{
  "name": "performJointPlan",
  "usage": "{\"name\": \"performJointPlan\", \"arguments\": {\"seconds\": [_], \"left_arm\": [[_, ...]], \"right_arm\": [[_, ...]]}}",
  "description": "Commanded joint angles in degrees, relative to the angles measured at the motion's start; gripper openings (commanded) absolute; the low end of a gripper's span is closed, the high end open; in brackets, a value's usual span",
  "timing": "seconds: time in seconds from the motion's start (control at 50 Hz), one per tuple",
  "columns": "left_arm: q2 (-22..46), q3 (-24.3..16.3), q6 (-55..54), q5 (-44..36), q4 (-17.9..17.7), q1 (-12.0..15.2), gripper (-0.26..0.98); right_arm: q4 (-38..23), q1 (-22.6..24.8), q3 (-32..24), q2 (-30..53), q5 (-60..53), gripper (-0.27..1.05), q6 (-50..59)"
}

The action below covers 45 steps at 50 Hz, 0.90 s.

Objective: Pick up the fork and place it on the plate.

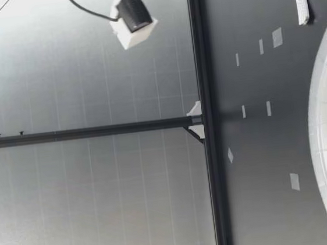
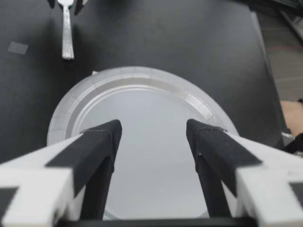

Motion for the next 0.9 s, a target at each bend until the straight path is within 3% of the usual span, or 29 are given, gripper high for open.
{"name": "performJointPlan", "arguments": {"seconds": [0.0,0.3,0.7,0.88], "left_arm": [[0.09,-0.62,0.00,-0.53,0.00,-0.18,0.58],[-0.26,-0.26,0.00,-0.53,0.00,-0.18,0.58],[-2.20,0.97,-0.44,-0.53,0.00,-0.18,0.58],[-2.20,0.70,-0.26,-0.09,0.26,-0.09,0.58]], "right_arm": [[0.18,-0.35,-0.88,0.35,0.44,0.49,0.26],[0.18,-0.44,-0.53,0.53,0.79,0.49,0.97],[1.76,-0.44,-0.70,2.02,3.08,0.09,0.79],[6.06,-0.44,-3.78,-0.44,4.57,0.06,1.14]]}}
